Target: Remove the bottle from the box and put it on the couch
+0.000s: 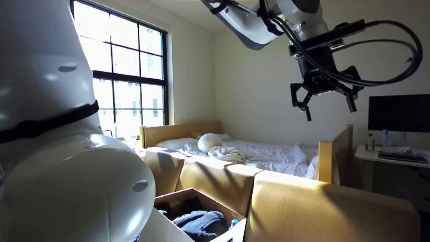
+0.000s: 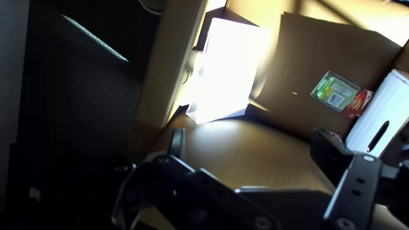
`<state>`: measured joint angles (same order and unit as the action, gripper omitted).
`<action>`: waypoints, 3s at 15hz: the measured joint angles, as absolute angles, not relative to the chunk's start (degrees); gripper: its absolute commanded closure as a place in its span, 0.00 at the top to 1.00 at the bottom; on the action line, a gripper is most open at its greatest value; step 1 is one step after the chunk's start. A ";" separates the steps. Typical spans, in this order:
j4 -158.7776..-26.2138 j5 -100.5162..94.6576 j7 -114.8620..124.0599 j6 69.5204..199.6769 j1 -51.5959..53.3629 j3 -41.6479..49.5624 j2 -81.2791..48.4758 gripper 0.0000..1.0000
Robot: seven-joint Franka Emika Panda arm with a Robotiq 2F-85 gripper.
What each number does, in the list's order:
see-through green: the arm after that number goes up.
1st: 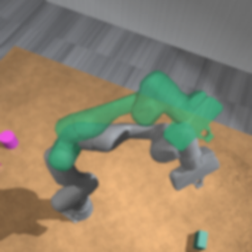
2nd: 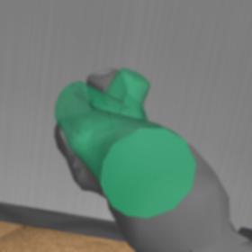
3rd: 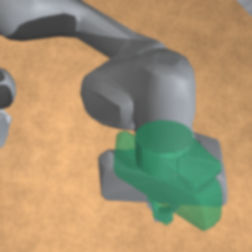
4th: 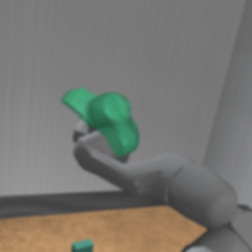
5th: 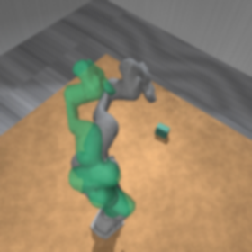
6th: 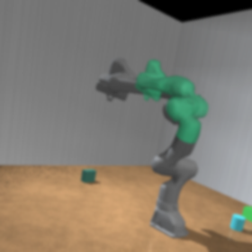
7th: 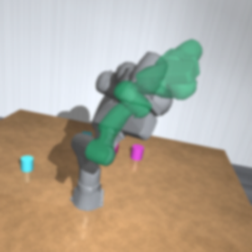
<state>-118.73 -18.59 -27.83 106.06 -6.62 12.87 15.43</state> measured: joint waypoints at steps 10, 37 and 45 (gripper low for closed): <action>-118.86 -5.67 -33.75 113.05 -4.98 14.16 12.11 1.00; -109.22 36.63 -65.86 121.14 -4.27 -9.53 -25.85 1.00; -110.77 26.29 -56.21 124.24 0.30 -8.16 -28.03 1.00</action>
<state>-110.77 26.29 -56.21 124.24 0.30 -8.16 -28.03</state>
